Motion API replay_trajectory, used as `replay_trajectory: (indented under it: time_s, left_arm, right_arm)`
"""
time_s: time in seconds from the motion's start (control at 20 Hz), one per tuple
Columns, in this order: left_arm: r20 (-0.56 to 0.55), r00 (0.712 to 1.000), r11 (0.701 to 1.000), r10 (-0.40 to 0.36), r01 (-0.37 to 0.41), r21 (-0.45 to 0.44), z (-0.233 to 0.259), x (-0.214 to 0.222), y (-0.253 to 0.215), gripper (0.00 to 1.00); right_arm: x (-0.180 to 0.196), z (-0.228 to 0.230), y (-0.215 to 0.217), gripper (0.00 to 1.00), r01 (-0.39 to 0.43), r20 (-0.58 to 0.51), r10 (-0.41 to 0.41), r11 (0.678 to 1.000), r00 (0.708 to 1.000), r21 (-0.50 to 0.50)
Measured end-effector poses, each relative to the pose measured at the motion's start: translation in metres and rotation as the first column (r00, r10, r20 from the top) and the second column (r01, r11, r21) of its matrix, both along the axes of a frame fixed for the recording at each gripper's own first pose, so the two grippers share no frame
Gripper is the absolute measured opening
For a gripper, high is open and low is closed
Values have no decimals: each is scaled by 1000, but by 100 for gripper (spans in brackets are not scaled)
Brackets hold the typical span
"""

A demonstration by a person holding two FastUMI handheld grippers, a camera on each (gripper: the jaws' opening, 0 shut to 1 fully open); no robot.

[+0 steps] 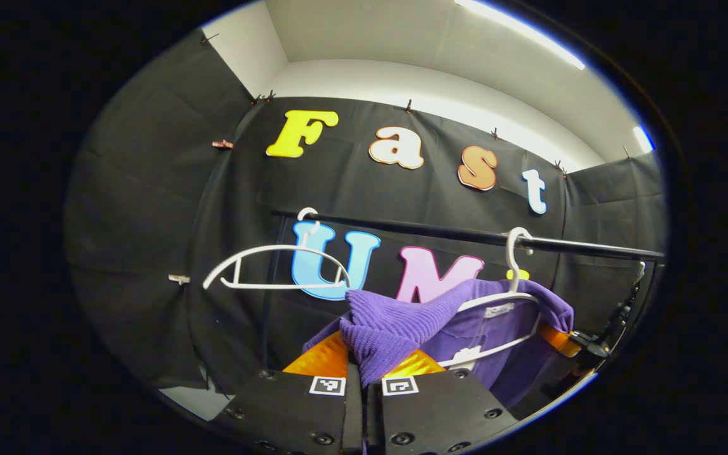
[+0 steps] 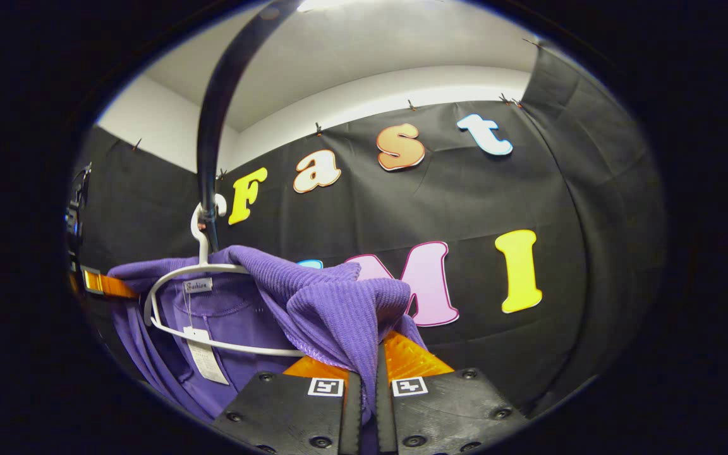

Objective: Grasp the clothes on the hanger with both hands and then place them into the laundry hamper below.

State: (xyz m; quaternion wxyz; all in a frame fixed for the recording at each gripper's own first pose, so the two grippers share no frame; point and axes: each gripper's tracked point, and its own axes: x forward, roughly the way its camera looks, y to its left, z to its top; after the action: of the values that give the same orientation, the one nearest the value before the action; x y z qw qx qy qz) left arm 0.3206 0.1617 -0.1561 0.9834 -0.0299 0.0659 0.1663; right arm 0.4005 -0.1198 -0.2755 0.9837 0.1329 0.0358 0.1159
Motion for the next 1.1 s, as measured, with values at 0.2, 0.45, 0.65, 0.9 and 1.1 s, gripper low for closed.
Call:
replay_trajectory:
  time_s: [0.2,0.45,0.65,0.9,1.1]
  left_arm:
    - [10,1000,996,13,-14,92,8,19,28,6]
    - [-84,996,994,23,-14,105,-43,41,79,7]
    - [-79,997,998,25,-30,-59,-88,33,80,7]
    - [-177,984,977,-24,-15,-214,-162,20,28,7]
    - [-313,939,940,-141,28,-340,-229,10,-44,7]
  right_arm:
    - [4,8,0,10,-36,10,35,995,999,96]
    - [10,10,22,13,-120,6,121,978,993,171]
    - [17,27,24,13,-152,49,145,970,988,191]
    - [23,22,8,13,-102,34,97,961,995,255]
    - [28,6,-12,13,-29,-15,34,962,999,270]
